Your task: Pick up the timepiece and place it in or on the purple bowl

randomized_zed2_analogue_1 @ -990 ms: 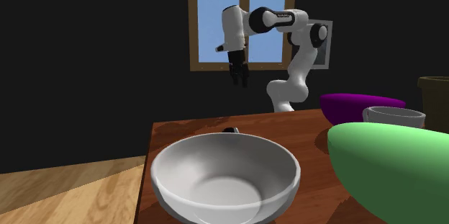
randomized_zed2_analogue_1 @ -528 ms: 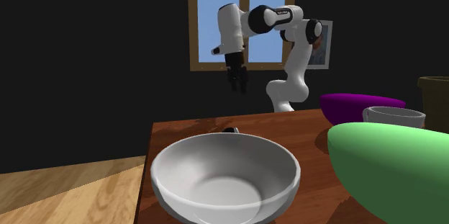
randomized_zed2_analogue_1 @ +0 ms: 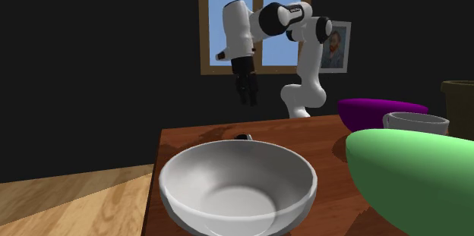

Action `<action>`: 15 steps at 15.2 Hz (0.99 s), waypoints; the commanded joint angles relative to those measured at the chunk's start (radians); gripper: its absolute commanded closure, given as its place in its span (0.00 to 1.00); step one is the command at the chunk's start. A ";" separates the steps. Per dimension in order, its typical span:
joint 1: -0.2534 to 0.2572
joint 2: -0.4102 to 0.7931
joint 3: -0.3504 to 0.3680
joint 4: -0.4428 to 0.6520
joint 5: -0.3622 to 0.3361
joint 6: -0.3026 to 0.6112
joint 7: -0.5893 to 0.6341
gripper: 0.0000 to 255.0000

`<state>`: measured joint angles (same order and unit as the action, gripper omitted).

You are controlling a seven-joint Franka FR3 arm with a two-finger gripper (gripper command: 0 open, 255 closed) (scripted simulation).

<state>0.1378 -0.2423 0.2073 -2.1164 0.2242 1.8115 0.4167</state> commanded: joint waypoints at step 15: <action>0.080 0.454 0.086 0.465 -0.029 0.093 0.239 0.00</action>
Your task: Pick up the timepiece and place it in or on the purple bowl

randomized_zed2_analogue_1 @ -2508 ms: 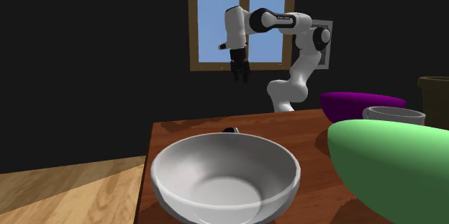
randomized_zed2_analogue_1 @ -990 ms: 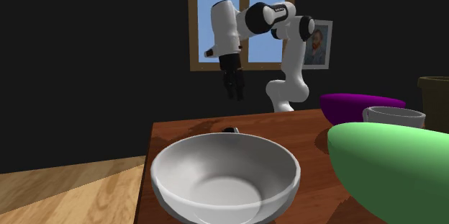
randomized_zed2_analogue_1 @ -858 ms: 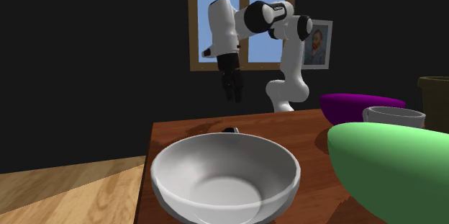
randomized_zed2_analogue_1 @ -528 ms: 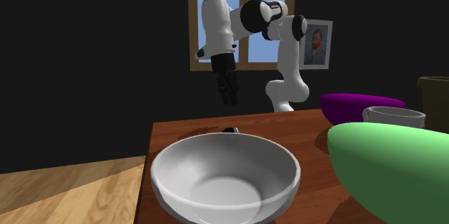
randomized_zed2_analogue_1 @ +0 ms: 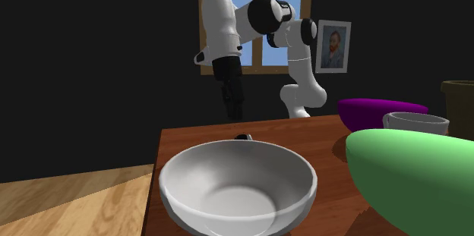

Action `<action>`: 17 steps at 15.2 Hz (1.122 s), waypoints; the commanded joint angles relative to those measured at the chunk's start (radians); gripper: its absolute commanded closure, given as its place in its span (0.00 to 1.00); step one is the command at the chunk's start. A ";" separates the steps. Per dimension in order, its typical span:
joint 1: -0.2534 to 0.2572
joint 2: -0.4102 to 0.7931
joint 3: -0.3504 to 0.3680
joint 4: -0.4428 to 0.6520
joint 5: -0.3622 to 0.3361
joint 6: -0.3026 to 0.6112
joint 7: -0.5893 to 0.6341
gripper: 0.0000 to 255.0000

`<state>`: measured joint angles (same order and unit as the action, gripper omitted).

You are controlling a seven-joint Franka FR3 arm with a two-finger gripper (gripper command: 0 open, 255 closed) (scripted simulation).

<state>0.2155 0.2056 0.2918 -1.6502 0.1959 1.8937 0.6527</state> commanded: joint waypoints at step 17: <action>0.012 0.022 0.005 -0.054 -0.002 0.080 0.003 1.00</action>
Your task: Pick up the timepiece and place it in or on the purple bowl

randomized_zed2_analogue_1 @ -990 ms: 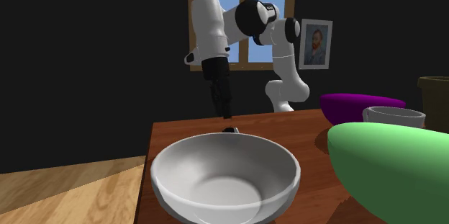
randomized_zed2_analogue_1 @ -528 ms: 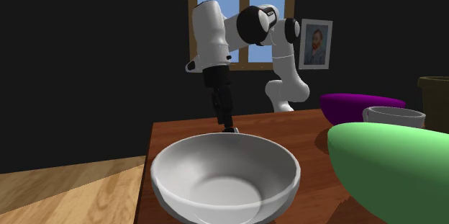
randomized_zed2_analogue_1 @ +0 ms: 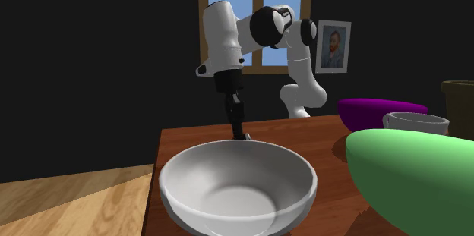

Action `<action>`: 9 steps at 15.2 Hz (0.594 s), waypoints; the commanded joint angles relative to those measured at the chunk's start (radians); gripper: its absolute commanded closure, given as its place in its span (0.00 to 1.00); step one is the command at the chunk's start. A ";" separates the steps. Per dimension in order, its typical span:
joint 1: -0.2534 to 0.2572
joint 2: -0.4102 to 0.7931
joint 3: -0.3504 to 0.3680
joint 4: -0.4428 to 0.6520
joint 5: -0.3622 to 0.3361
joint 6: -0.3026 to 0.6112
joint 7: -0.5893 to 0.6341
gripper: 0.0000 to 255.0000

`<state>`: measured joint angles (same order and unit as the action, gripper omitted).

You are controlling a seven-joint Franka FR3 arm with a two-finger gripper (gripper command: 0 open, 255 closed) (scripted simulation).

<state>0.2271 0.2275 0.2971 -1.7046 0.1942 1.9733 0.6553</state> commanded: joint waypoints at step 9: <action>-0.001 -0.007 0.000 0.031 -0.001 -0.037 0.007 1.00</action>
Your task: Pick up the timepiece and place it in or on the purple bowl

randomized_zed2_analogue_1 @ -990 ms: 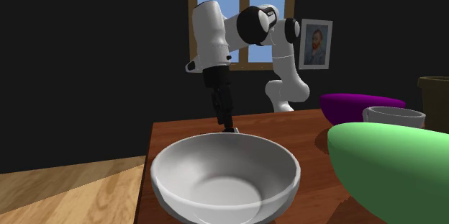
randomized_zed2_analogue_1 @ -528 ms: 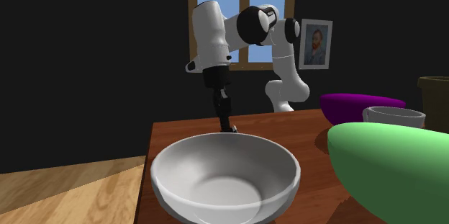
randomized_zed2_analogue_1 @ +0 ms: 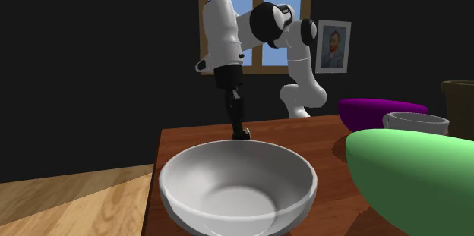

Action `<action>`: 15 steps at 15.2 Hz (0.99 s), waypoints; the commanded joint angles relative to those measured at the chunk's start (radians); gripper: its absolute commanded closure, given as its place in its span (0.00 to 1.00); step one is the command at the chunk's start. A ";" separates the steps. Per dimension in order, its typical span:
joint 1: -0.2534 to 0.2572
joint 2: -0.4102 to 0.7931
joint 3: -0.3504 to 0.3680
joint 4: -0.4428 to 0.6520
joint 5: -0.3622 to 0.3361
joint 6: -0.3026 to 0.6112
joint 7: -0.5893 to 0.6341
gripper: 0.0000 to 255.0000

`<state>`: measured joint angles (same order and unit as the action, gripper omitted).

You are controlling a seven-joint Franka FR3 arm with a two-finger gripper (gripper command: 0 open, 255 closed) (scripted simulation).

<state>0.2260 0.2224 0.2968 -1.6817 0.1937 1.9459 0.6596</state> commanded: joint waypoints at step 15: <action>0.002 -0.003 0.002 0.207 -0.011 -0.205 0.044 1.00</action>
<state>0.2294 0.2172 0.2994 -1.4926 0.1838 1.7569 0.7033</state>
